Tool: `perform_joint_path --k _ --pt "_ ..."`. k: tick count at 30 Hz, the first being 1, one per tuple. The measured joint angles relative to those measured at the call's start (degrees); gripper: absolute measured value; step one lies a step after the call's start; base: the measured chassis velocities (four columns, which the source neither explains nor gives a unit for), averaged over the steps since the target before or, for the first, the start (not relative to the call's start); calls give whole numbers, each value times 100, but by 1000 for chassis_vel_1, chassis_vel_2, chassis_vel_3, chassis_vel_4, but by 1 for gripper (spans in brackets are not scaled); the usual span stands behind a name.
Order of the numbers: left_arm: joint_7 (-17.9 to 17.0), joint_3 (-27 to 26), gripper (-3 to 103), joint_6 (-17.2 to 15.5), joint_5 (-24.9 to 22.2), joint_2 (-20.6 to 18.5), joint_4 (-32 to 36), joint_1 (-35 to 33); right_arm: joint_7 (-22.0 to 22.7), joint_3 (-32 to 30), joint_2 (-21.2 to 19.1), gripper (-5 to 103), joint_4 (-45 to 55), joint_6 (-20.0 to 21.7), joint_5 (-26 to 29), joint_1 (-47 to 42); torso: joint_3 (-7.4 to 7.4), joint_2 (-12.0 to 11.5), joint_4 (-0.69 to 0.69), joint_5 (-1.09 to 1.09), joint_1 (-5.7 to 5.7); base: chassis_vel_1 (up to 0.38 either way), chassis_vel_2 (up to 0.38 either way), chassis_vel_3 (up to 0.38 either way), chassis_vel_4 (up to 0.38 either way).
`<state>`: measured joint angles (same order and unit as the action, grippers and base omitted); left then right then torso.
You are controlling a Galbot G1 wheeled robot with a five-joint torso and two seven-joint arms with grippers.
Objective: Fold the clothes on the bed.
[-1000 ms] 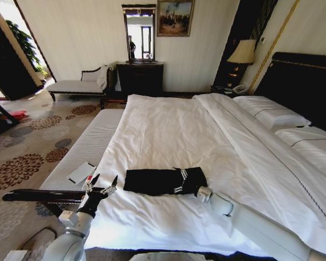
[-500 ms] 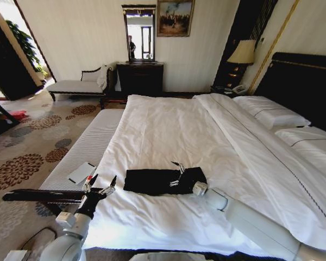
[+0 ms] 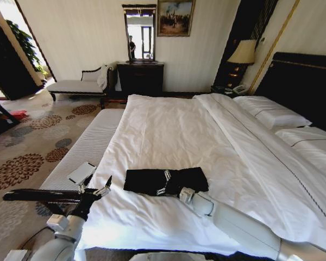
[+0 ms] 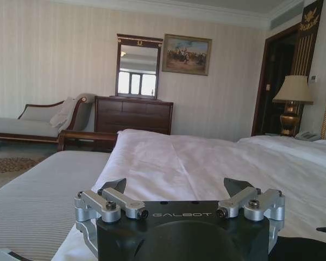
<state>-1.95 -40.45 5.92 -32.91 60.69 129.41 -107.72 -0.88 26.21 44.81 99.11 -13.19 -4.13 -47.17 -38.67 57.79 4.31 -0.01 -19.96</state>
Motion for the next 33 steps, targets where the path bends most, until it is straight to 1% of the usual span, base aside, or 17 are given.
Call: perform_joint_path --k 4,7,8,9,11,12,15,17,18,20,22,23,28,33 --pt "0 24 100 1 2 1 -26 29 5 -33 -114 100 107 2 66 -143 0 0 1 1 0 0 0 0 0" --pt "2 47 100 4 10 2 -68 50 129 -133 -153 100 264 151 557 -153 0 0 1 1 0 0 0 0 0" --pt "2 47 100 4 10 2 -68 50 129 -133 -153 100 264 151 557 -153 0 0 1 1 0 0 0 0 0" --pt "2 61 100 4 17 8 -73 58 205 -186 -151 100 342 265 831 -79 0 0 1 1 0 0 0 0 0" --pt "1 80 100 4 25 15 -73 64 294 -236 -121 100 417 418 1202 120 0 0 -1 0 0 0 0 0 0" --pt "1 80 100 4 25 15 -73 64 294 -236 -121 100 417 418 1202 120 0 0 -1 0 0 0 0 0 0" --pt "-3 75 100 4 27 16 -53 66 388 -129 25 100 348 565 1548 422 0 0 -1 -1 0 0 0 0 0" --pt "-16 33 100 -5 25 6 -20 54 456 52 288 100 74 642 1695 538 -1 0 -2 2 0 0 0 0 0" --pt "-16 33 100 -5 25 6 -20 54 456 52 288 100 74 642 1695 538 -1 0 -2 2 0 0 0 0 0" --pt "-22 -23 100 -15 12 -6 11 26 483 130 511 100 -193 645 1638 558 0 0 0 0 0 0 0 0 0" --pt "-24 -111 100 -24 -14 -34 37 -29 533 352 749 100 -457 648 1552 594 0 0 -1 2 0 0 0 0 0" --pt "-24 -131 100 -24 -19 -44 37 -43 544 449 804 100 -516 649 1510 613 0 0 -2 1 0 0 0 0 0" --pt "-24 -154 100 -28 -38 -55 34 -40 548 661 859 100 -605 648 1341 637 -1 0 -1 0 0 0 0 0 0" --pt "-25 -152 100 -56 -26 -53 2 -30 551 880 708 100 -535 587 1013 412 0 0 1 1 0 0 0 0 0"
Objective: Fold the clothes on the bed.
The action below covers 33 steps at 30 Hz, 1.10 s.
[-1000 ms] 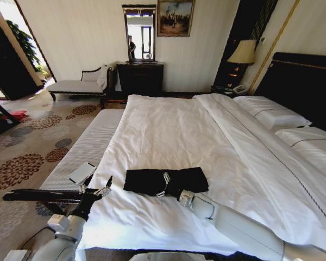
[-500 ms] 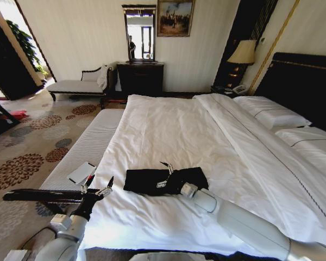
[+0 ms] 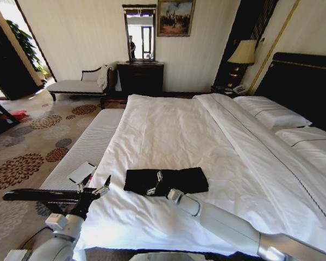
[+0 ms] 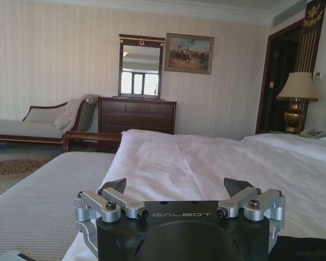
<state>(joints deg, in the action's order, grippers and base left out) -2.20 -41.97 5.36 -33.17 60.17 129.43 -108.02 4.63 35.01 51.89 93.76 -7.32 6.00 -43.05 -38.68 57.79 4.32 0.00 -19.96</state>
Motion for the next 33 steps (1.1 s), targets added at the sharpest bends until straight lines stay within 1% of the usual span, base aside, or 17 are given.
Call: perform_joint_path --k 4,7,9,11,12,15,16,18,19,23,24,25,26,28,29,30,33 --pt "-50 44 100 -1 65 3 -27 27 72 -68 -64 100 38 -36 -78 -205 0 0 0 1 0 0 0 0 0" --pt "-83 69 100 0 124 -1 -37 53 163 -214 -118 100 173 0 57 -236 0 0 -1 0 0 0 0 0 0" --pt "-111 91 100 2 146 -9 -19 66 294 -492 -212 100 482 146 438 -242 0 0 -3 1 0 0 0 0 0" --pt "-130 135 100 8 160 -9 18 77 477 -930 -407 100 914 412 1153 -306 0 0 -2 0 0 0 0 0 0" --pt "-130 135 100 8 160 -9 18 77 477 -930 -407 100 914 412 1153 -306 0 0 -2 0 0 0 0 0 0" --pt "-150 254 100 24 237 2 35 115 680 -1601 -804 100 1336 584 1893 -540 0 0 -1 1 0 0 0 0 0" --pt "-150 254 100 24 237 2 35 115 680 -1601 -804 100 1336 584 1893 -540 0 0 -1 1 0 0 0 0 0" --pt "-155 335 100 47 375 5 17 161 883 -2142 -1057 100 1577 704 2253 -843 0 0 -1 1 0 0 0 0 0" --pt "-155 335 100 47 375 5 17 161 883 -2142 -1057 100 1577 704 2253 -843 0 0 -1 1 0 0 0 0 0" --pt "-155 382 100 53 464 14 -6 193 1111 -3329 -1332 100 1993 1073 2869 -1567 0 0 -2 1 0 0 0 0 0" --pt "-155 382 100 53 464 14 -6 193 1111 -3329 -1332 100 1993 1073 2869 -1567 0 0 -2 1 0 0 0 0 0" --pt "-154 384 100 54 465 15 -7 193 1129 -3640 -1363 100 2099 1156 3014 -1790 0 0 -3 1 0 0 0 0 0" --pt "-155 384 100 54 466 15 -9 193 1135 -3970 -1378 100 2211 1273 3201 -2047 0 0 -2 1 0 0 0 0 0" --pt "-155 384 100 55 466 15 -9 194 1175 -4647 -1364 100 2448 1678 3824 -2580 0 0 0 0 0 0 0 0 0" --pt "-155 384 100 55 466 15 -10 194 1208 -5071 -1319 100 2592 2022 4279 -2881 1 0 0 2 0 0 0 0 0" --pt "-155 384 100 55 466 15 -10 194 1208 -5071 -1319 100 2592 2022 4279 -2881 1 0 0 2 0 0 0 0 0" --pt "-154 384 100 57 466 14 -11 194 967 -6238 -1252 100 2872 3108 5811 -3516 1 0 1 -1 1 0 0 0 0"
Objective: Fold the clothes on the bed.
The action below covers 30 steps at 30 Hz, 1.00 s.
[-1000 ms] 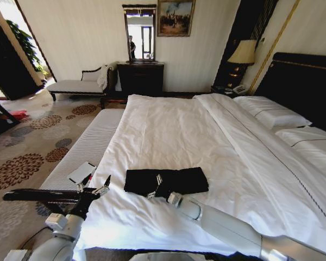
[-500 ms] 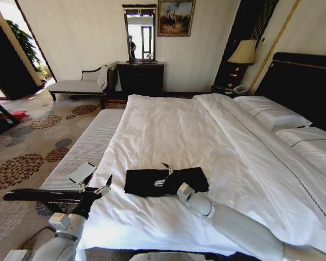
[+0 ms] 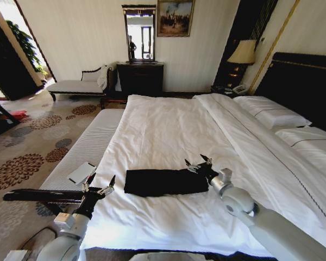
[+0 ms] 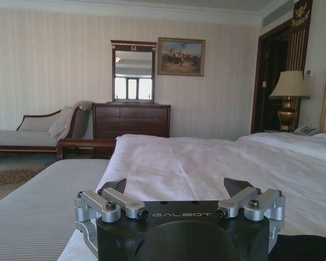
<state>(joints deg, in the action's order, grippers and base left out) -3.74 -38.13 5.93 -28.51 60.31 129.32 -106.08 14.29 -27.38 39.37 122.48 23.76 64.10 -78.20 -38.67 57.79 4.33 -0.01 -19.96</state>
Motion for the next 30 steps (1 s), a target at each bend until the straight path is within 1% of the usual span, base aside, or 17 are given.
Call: perform_joint_path --k 1,2,3,4,6,7,8,9,10,14,18,23,30 --pt "0 0 100 0 0 0 -1 0 -73 -276 5 100 20 333 476 -113 0 0 0 1 0 0 0 0 0" --pt "0 0 100 0 0 0 -1 0 -73 -276 5 100 20 333 476 -113 0 0 0 1 0 0 0 0 0" --pt "0 0 100 0 0 -1 -1 0 -155 -573 4 100 -3 758 1049 -200 0 0 0 1 0 0 0 0 0" --pt "0 -1 100 0 -1 -1 -1 0 -199 -760 1 100 -98 1095 1451 -218 0 0 -1 1 0 0 0 0 0" --pt "0 -2 100 0 -2 -1 -1 -1 -213 -937 6 100 -391 1689 2034 -117 0 0 -2 1 0 0 0 0 0" --pt "0 -2 100 0 -2 -1 -1 -1 -213 -937 6 100 -391 1689 2034 -117 0 0 -2 1 0 0 0 0 0" --pt "0 -2 100 0 -3 -2 -1 -2 -226 -945 18 100 -566 1841 2209 -14 0 0 -2 2 0 0 0 0 0" --pt "0 -2 100 0 -3 -2 -1 -2 -238 -887 27 100 -754 1908 2284 129 -1 0 -2 1 0 0 0 0 0" --pt "0 -2 100 0 -3 -2 -1 -2 -238 -887 27 100 -754 1908 2284 129 -1 0 -2 1 0 0 0 0 0" --pt "0 -4 100 0 -4 -2 -1 -2 -268 -436 117 100 -1348 1937 2247 760 -1 0 -3 2 0 0 0 0 0" --pt "-1 -5 100 1 -4 -2 -1 -2 -313 -220 158 100 -1661 1921 2124 1030 -2 0 -4 1 0 0 0 0 0" --pt "0 -6 100 0 -7 -2 -1 -3 -366 -128 194 100 -1863 1895 1962 1066 -1 0 -2 1 0 0 0 0 0" --pt "1 -7 100 0 -9 -2 -1 -3 -424 -108 435 100 -1891 1870 1690 839 -1 0 -1 1 0 0 0 0 0"
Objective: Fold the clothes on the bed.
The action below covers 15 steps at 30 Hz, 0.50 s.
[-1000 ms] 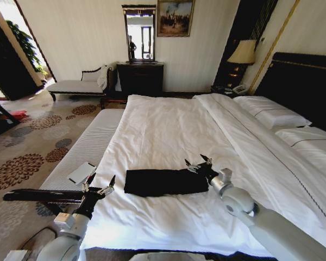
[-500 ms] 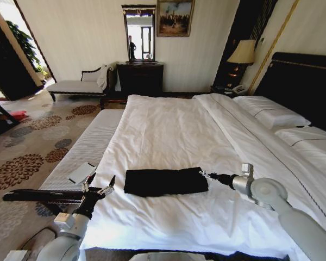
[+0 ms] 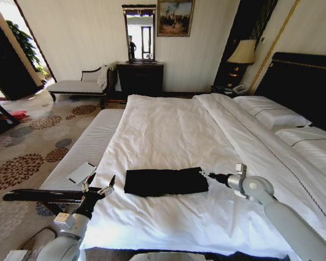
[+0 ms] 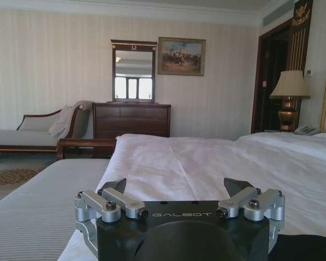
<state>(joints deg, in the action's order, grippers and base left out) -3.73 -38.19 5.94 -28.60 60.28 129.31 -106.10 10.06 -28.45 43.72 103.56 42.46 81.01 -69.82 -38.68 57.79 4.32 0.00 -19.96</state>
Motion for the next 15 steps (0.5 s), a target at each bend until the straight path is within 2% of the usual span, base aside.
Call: perform_joint_path --k 8,15 --pt "2 0 100 0 0 0 0 0 -131 65 113 100 -32 -16 -415 -107 0 0 0 -1 0 0 0 0 0" --pt "2 0 100 -1 -1 0 0 0 -178 141 280 100 -37 -25 -567 -254 0 0 0 -1 0 0 0 0 0"
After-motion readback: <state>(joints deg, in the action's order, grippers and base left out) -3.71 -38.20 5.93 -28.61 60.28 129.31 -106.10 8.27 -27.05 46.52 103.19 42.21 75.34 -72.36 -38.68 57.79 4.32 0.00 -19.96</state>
